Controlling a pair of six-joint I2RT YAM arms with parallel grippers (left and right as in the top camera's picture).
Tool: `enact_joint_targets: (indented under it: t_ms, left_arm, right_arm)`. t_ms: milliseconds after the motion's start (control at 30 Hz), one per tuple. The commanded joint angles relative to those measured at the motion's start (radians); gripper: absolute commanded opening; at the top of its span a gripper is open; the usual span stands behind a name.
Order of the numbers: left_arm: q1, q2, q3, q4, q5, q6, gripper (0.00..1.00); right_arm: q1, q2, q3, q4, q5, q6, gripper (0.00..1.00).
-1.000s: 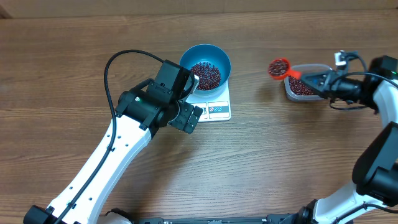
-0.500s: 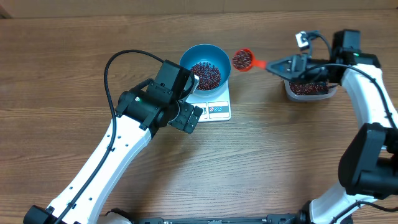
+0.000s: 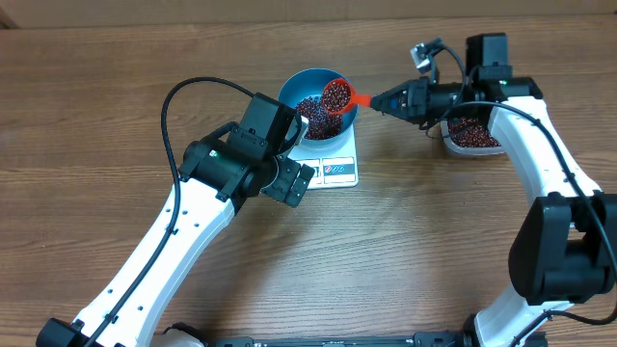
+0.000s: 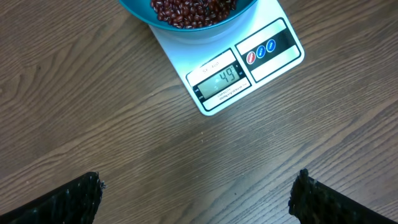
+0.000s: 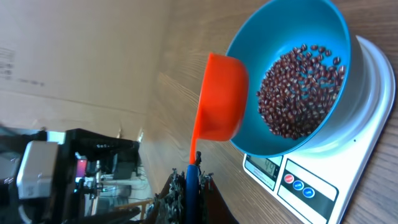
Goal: Scoop item into bowl and weigh 150g on scale
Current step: 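Lift the filled scoop and carry it left over the teal bowl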
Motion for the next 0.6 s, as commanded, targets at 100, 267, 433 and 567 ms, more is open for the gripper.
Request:
enact_joint_targets:
  t_ms: [100, 267, 433, 567]
  left_arm:
    - [0.0, -0.012, -0.004, 0.002, 0.011, 0.016, 1.0]
    - [0.0, -0.012, -0.004, 0.002, 0.011, 0.016, 1.0]
    - [0.0, -0.012, -0.004, 0.002, 0.011, 0.016, 1.0]
    - [0.0, -0.012, -0.004, 0.002, 0.011, 0.016, 0.99]
  right_arm:
    - [0.062, -0.019, 0.113, -0.029, 0.144, 0.043, 0.03]
    - [0.091, -0.019, 0.169, -0.075, 0.219, 0.043, 0.04]
    - [0.121, -0.019, 0.213, -0.146, 0.351, 0.039, 0.04]
    - [0.14, -0.019, 0.225, -0.161, 0.404, 0.039, 0.04]
